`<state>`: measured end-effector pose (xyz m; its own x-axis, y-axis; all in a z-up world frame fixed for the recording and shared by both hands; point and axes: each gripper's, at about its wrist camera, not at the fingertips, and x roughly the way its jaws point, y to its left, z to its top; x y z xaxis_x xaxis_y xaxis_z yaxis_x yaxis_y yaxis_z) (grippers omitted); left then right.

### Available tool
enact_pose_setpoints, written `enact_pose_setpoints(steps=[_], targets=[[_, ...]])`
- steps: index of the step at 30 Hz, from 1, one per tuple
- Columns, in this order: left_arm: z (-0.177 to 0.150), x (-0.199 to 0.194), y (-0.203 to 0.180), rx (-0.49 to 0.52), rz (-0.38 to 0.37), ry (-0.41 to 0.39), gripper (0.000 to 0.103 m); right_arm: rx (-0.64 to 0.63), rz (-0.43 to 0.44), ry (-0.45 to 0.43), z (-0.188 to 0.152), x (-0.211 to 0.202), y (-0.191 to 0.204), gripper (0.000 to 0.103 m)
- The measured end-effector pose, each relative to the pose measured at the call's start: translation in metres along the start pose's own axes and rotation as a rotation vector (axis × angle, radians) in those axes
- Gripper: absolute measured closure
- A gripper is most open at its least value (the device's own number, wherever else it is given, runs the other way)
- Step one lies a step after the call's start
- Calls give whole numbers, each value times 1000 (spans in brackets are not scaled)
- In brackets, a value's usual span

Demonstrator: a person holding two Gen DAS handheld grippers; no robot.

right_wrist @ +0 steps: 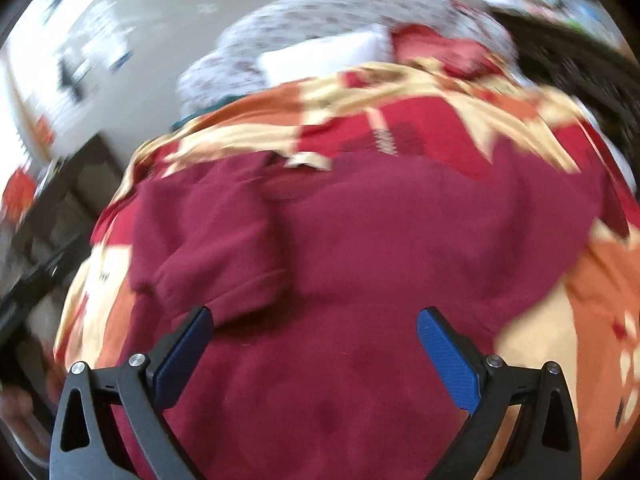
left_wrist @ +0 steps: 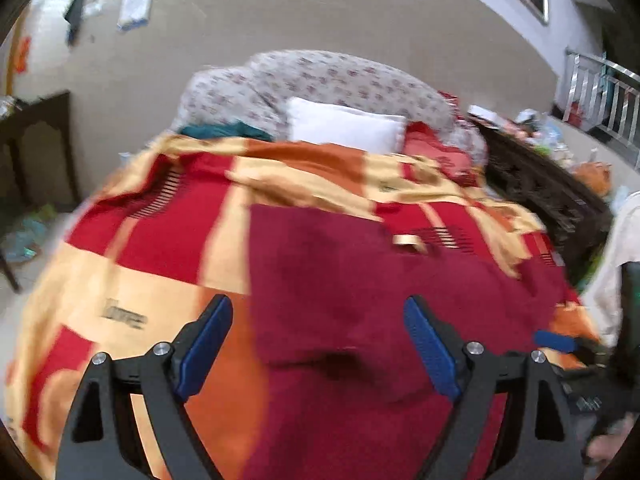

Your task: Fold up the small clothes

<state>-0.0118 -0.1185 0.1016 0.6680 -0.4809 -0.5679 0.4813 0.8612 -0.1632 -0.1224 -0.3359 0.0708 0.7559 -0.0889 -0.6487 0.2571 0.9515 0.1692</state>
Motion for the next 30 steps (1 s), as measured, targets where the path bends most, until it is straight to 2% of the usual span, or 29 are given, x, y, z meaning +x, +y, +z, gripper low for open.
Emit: enact_pose_setpoints(steps=[4, 6, 8, 9, 11, 12, 13, 14, 15, 18, 20, 21, 22, 24, 28, 30], targets=[[0, 13, 16, -6, 88, 23, 16, -226, 31, -18, 0, 15, 55, 0], [-2, 25, 23, -5, 176, 38, 16, -255, 32, -16, 3, 25, 75, 2], [-5, 31, 29, -9, 229, 48, 16, -261, 68, -18, 6, 34, 87, 2], [-7, 33, 33, -20, 226, 53, 16, -283, 75, -17, 7, 42, 96, 2], [-10, 35, 38, -52, 202, 63, 16, -336, 21, 6, 6, 61, 110, 4], [-11, 35, 39, -59, 196, 67, 16, -351, 12, 27, 4, 73, 115, 10], [-12, 35, 39, -58, 194, 69, 16, -348, 33, 52, 3, 85, 115, 31], [-12, 34, 38, -48, 198, 71, 16, -323, 61, 72, 3, 93, 111, 50], [-11, 32, 37, -36, 204, 69, 16, -269, 105, 92, 6, 98, 102, 86], [-7, 26, 36, -30, 214, 42, 16, -22, 301, 38, 20, 72, 52, 89], [-3, 23, 35, -46, 202, 29, 16, 73, 380, -15, 28, 49, 20, 90], [-1, 23, 34, -52, 194, 29, 16, 97, 390, -38, 32, 39, 9, 90], [1, 24, 31, -53, 186, 29, 16, 106, 368, -72, 36, 27, -4, 90], [2, 28, 26, -47, 180, 35, 16, 103, 265, -113, 41, 14, -25, 90], [-4, 40, 14, -6, 186, 70, 16, 226, 137, -91, 39, 18, -83, 91], [-7, 46, 11, 8, 191, 84, 16, 273, 106, -81, 35, 23, -103, 91]])
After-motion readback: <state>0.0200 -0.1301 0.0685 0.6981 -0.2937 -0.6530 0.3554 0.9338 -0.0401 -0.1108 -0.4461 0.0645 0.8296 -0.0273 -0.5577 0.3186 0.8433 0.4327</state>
